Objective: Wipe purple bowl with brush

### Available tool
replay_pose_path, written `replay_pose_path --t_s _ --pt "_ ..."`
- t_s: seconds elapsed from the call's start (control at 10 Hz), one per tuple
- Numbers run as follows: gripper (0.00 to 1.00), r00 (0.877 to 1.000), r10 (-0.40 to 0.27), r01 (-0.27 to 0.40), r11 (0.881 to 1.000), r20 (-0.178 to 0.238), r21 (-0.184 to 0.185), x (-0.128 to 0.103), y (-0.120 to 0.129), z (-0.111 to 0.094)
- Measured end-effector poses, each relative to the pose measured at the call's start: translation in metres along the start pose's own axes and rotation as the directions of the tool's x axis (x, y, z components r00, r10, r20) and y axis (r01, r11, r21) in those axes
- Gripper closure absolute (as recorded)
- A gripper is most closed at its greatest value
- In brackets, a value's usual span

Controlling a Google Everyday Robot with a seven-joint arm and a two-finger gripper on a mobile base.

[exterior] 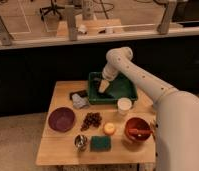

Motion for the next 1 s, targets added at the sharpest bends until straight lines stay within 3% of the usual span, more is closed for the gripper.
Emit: replay_pose_path --t_s 0.2,0.6,1.0 --pt "0.2 1.0 0.006 -0.005 1.0 -0.008 0.025 0.006 0.001 0.026" --pt "0.2 0.999 0.026 -0.025 0.998 -0.032 0.052 0.016 -0.002 0.05" --pt "0.2 0.997 0.061 -0.06 0.998 -0.044 0.031 0.021 -0.004 0.072"
